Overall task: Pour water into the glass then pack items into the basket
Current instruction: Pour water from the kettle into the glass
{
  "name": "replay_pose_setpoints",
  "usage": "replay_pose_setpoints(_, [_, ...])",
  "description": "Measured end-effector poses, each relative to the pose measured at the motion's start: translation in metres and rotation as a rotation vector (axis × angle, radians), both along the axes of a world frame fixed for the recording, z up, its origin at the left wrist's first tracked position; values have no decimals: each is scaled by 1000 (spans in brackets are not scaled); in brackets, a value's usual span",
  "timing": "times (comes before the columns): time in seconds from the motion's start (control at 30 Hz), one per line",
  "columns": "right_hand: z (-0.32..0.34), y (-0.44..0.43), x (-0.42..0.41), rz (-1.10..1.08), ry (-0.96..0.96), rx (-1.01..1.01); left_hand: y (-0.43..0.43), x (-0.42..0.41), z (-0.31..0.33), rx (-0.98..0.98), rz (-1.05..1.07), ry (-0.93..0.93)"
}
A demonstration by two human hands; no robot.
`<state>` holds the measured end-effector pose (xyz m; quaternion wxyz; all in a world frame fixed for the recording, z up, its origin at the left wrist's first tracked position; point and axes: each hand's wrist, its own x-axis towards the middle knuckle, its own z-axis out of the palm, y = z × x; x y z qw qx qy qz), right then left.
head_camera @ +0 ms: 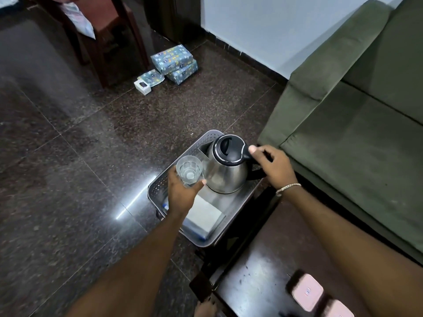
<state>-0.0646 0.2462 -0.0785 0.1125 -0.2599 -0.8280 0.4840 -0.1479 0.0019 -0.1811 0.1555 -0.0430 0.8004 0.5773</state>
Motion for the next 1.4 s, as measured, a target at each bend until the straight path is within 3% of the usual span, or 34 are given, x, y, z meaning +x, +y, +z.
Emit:
replay_pose_setpoints(0.23, [-27, 16, -20, -97, -46, -280, 4, -15, -25, 9, 17, 127])
replay_pose_setpoints(0.57, [-39, 7, -33, -293, 59, -284, -11, -19, -13, -144, -60, 187])
replay_pose_setpoints(0.83, [14, 17, 1, -401, 335, -476, -19, 12, 52, 17, -74, 292])
replay_pose_setpoints(0.97, [67, 46, 46, -519, 488, -499, -4, 47, 83, 182, -193, 325])
replay_pose_setpoints(1.1, [112, 83, 111, -603, 595, -473, 39, 90, 95, 182, -348, 404])
replay_pose_setpoints(1.4, [119, 170, 302, -753, 404, -202, 161, 216, 31, 193, -703, 234])
